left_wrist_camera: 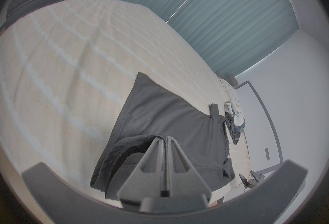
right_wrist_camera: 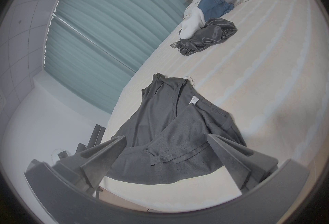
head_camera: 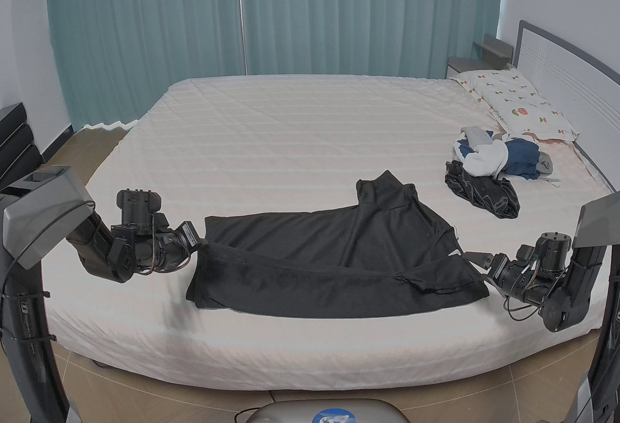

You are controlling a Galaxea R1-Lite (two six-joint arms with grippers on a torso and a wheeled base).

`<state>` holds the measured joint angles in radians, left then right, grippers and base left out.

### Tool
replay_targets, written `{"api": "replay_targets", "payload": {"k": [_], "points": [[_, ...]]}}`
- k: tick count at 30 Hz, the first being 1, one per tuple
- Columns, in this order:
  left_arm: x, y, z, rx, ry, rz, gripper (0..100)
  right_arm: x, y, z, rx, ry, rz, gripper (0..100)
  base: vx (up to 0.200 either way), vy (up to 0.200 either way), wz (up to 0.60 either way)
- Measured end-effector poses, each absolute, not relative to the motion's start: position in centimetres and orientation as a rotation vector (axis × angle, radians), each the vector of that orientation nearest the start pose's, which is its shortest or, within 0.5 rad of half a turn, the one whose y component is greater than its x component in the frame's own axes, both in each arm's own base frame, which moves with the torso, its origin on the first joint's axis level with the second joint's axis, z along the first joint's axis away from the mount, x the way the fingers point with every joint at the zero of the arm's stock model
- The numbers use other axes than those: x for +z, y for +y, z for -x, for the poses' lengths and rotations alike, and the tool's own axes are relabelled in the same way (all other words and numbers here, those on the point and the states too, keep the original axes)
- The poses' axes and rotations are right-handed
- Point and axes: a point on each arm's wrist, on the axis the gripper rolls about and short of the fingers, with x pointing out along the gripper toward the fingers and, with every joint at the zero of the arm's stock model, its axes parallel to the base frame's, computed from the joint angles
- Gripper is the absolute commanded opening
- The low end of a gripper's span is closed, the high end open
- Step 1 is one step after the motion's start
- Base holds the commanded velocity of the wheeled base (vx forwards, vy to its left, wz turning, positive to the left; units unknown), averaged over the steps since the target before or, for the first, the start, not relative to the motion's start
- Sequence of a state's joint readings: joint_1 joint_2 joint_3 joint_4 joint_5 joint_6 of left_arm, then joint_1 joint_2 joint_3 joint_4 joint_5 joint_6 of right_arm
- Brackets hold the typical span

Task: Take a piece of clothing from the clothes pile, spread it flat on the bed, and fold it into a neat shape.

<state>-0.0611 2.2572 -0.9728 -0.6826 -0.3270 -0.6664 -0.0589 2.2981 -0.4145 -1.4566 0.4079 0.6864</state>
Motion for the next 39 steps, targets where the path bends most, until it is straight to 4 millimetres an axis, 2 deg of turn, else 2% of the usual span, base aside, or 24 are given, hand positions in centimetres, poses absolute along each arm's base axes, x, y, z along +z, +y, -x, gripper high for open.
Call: {"api": "replay_targets", "payload": {"k": [7, 12, 18, 30, 39], "points": [[5.6, -3.1, -37.9, -0.179, 0.667, 0.715, 0, -0.6, -0.6, -32.5, 0.189, 0.543, -0.751, 100, 0.0, 0.0, 0.0], [6.5, -3.1, -37.5, -0.187, 0.65, 0.714, 0, -0.7, -0.8, -34.0, 0.189, 0.524, -0.746, 100, 0.0, 0.0, 0.0], [6.7, -3.1, -37.4, -0.19, 0.645, 0.714, 0, -1.8, -0.7, -36.0, 0.209, 0.531, -0.66, 100, 0.0, 0.0, 0.0], [6.7, -3.1, -37.4, -0.198, 0.649, 0.718, 0, -3.9, 1.3, -39.3, 0.222, 0.591, -0.575, 100, 0.0, 0.0, 0.0], [6.6, -3.2, -37.4, -0.199, 0.652, 0.717, 0, -3.5, 1.7, -41.2, 0.19, 0.535, -0.551, 100, 0.0, 0.0, 0.0]]}}
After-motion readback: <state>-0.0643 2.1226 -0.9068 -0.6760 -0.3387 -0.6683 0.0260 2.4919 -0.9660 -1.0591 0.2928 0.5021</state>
